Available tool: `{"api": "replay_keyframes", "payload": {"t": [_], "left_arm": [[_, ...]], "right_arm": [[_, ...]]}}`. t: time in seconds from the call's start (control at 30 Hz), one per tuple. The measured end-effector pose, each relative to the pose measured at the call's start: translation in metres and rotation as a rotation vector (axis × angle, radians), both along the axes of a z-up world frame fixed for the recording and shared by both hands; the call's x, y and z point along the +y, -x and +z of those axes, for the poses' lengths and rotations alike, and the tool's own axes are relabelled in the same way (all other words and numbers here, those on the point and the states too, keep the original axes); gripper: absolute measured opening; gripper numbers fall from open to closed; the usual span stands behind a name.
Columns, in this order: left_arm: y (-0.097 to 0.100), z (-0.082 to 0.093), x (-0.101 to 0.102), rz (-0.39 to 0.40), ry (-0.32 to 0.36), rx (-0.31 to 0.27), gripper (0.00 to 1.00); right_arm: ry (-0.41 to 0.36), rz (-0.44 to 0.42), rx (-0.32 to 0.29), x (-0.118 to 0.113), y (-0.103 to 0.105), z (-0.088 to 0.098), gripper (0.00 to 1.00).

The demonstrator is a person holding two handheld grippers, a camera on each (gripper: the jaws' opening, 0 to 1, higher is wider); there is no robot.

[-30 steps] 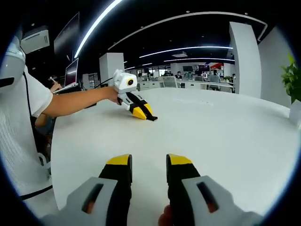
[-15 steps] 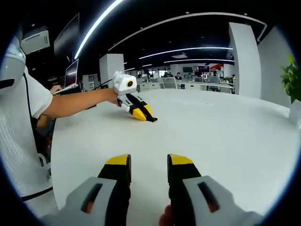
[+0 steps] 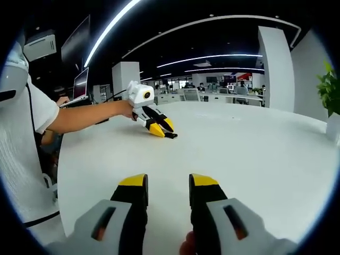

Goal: Snap the two parts of the plastic buckle together until the buckle closes and remains connected.

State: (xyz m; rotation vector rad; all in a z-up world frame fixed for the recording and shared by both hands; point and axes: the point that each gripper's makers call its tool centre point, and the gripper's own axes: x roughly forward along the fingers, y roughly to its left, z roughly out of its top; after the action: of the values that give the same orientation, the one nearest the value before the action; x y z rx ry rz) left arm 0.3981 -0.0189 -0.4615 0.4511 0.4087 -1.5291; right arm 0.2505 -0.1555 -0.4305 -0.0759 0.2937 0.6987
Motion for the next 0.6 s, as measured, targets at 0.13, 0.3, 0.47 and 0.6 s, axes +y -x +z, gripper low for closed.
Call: {"api": "replay_keyframes", "payload": {"t": [0.13,0.3,0.47,0.6], "left_arm": [[-0.0002,-0.0002,0.0003,0.012,0.012,0.008,0.20],[0.0019,-0.0008,0.0014,0.024,0.013,0.038,0.32],[0.0016,0.0000,0.0015,0.023,0.010,0.010,0.32],[-0.0012,0.0003,0.0023,0.066,0.015,0.002,0.31]], "right_arm": [[-0.002,0.002,-0.001,0.0001,0.0001,0.0004,0.30],[-0.003,0.002,-0.003,-0.0002,-0.0002,0.0006,0.30],[-0.003,0.001,-0.004,-0.0004,-0.0005,0.0007,0.30],[-0.003,0.002,-0.004,-0.0003,-0.0003,0.0007,0.30]]}}
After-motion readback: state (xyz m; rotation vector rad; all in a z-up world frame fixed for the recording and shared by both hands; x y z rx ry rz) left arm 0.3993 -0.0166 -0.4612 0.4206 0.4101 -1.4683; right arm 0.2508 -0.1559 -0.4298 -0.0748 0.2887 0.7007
